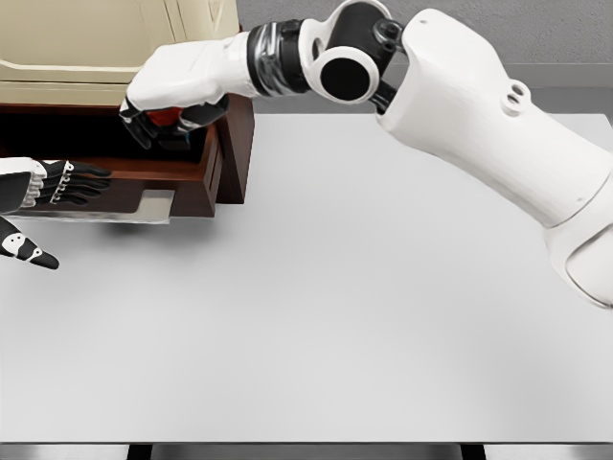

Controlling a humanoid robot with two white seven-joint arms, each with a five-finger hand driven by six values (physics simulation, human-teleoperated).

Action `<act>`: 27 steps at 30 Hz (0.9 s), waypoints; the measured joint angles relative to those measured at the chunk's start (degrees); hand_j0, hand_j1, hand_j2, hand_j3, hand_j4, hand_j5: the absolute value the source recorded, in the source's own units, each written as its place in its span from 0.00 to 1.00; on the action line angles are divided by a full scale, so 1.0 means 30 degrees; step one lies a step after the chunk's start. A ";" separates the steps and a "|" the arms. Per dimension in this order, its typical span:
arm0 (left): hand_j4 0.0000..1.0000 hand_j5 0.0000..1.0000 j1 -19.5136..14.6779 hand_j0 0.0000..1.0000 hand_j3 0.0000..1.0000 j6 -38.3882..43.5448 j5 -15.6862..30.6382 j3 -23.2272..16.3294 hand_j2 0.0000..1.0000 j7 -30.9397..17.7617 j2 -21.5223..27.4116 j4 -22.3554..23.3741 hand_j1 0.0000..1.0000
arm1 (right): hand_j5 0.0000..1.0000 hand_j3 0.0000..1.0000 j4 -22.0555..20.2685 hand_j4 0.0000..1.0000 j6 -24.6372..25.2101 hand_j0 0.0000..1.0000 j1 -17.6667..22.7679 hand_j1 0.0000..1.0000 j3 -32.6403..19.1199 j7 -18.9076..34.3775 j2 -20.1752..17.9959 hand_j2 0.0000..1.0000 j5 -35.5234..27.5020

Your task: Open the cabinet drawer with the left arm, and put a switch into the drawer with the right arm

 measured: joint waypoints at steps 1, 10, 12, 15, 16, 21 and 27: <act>1.00 1.00 0.0002 1.00 1.00 0.0002 -0.0001 0.0002 1.00 0.0000 0.0001 0.0000 1.00 | 0.45 0.45 0.0117 0.45 -0.0016 0.45 0.0000 0.45 0.0003 -0.0001 0.0083 0.45 0.0010; 1.00 1.00 0.0003 1.00 1.00 0.0005 -0.0028 0.0173 1.00 -0.0001 0.0000 0.0002 1.00 | 0.57 0.57 0.0830 0.57 -0.0164 0.57 -0.0029 0.57 0.0011 -0.0002 0.0318 0.57 0.0109; 1.00 1.00 -0.0030 1.00 1.00 0.0006 -0.0011 0.0200 1.00 -0.0001 -0.0001 0.0001 1.00 | 0.63 0.63 0.0886 0.63 -0.0185 0.63 -0.0029 0.63 0.0011 -0.0002 0.0324 0.63 0.0112; 1.00 1.00 0.0001 1.00 1.00 0.0007 -0.0007 0.0216 1.00 -0.0001 0.0001 0.0001 1.00 | 0.82 0.82 0.0923 0.82 -0.0111 0.82 0.0000 0.82 0.0011 -0.0002 0.0328 0.82 0.0088; 1.00 1.00 0.0001 1.00 1.00 0.0007 -0.0012 0.0217 1.00 -0.0001 0.0002 0.0002 1.00 | 0.87 0.87 0.0927 0.87 -0.0083 0.87 0.0000 0.87 0.0010 -0.0002 0.0328 0.87 0.0079; 1.00 1.00 0.0000 1.00 1.00 0.0007 -0.0020 0.0221 1.00 -0.0001 -0.0001 0.0003 1.00 | 0.90 0.90 0.0935 0.90 0.0032 0.90 0.0000 0.90 0.0119 -0.0002 0.0342 0.90 0.0033; 1.00 1.00 -0.0026 1.00 1.00 0.0005 0.0000 0.0233 1.00 -0.0003 0.0000 0.0002 1.00 | 0.96 0.96 0.0584 0.96 -0.0081 0.96 -0.0264 0.96 0.0226 -0.0001 0.0489 0.96 0.0037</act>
